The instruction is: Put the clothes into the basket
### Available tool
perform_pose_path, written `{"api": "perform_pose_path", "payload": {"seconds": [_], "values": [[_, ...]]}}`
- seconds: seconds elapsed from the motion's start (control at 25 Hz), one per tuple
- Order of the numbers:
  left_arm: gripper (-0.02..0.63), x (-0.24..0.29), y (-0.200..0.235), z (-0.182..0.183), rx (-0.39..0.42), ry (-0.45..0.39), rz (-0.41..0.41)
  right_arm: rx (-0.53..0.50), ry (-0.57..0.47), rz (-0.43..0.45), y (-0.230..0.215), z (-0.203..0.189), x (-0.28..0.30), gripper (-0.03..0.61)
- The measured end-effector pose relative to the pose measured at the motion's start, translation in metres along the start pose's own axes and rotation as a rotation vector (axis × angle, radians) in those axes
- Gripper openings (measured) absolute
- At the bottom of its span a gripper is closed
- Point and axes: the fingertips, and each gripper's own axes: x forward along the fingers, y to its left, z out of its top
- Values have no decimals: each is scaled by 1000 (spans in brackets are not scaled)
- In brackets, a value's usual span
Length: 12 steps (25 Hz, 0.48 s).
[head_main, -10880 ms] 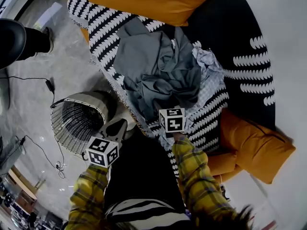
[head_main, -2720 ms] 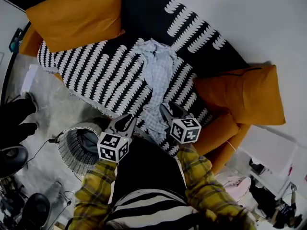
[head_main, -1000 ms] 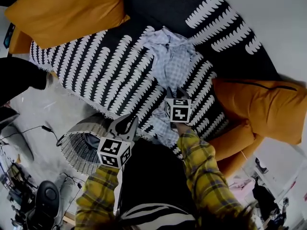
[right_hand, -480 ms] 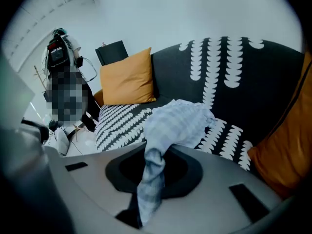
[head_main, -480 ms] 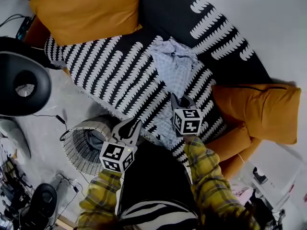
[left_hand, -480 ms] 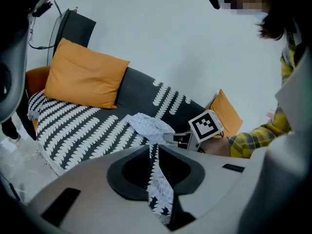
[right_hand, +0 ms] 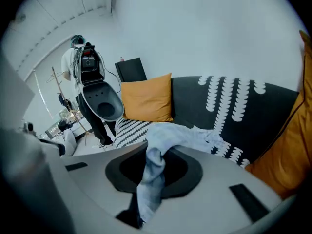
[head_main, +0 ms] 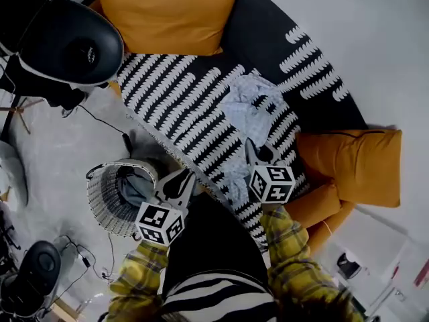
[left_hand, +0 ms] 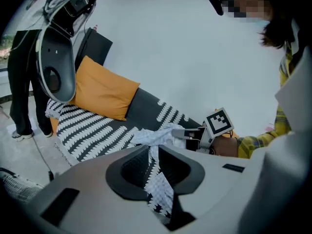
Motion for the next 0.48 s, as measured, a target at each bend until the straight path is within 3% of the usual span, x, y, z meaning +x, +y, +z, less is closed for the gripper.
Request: {"api": "perform_pose_path", "payload": {"seconds": [0.48], "values": [[60, -106, 20, 5, -66, -198, 102, -183, -131, 170, 117, 58, -66, 72]]}}
